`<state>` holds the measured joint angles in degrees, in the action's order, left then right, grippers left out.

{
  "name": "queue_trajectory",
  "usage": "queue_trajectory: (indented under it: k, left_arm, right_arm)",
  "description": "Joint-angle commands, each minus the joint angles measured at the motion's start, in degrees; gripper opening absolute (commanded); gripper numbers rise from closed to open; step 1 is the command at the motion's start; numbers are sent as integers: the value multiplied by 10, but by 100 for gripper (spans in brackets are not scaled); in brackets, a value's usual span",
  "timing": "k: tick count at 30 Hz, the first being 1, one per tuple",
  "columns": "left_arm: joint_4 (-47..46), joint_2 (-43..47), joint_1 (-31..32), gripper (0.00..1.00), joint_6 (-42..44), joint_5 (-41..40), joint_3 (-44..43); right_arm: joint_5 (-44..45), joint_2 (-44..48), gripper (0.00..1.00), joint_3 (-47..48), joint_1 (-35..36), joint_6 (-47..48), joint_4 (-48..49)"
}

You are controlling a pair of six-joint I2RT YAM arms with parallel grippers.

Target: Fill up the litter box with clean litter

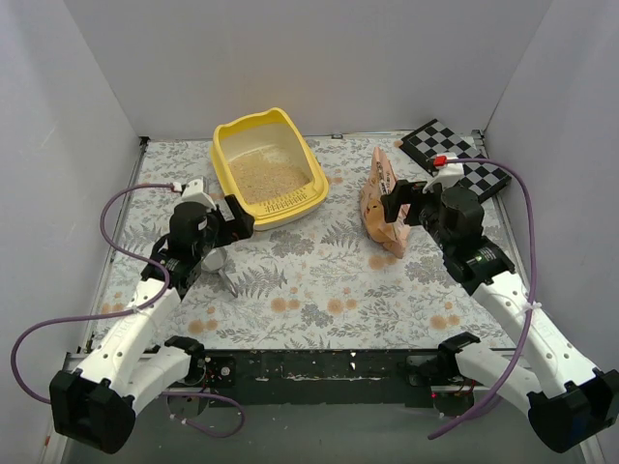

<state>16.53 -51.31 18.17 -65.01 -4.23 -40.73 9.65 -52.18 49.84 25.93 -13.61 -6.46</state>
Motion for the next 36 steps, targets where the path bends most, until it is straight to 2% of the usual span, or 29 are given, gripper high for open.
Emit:
queue_trajectory:
  k: [1, 3, 6, 11, 19, 30, 36]
  left_arm:
    - [-12, -40, -1, 98, 15, 6, -73]
    - [3, -77, -1, 98, 22, -7, -101]
    - [-4, -101, -1, 98, 25, -23, -104]
    - [-52, -75, -1, 98, 33, -10, -54]
    - [-63, -36, 0, 98, 23, 21, -25]
    - [-56, -40, -1, 98, 15, 42, -31]
    - [-55, -36, -1, 98, 16, 42, -32]
  right_arm:
    - [36, -12, 97, 34, 0, 41, -10]
    - [21, -28, 96, 54, 0, 69, -49]
    - [48, -59, 92, 89, 0, 94, -100]
    - [5, -85, 89, 113, 0, 118, -119]
    - [-16, -157, 85, 147, 3, 111, -155]
    - [19, -219, 79, 157, 14, 98, -161]
    - [70, -238, 72, 159, 30, 93, -163]
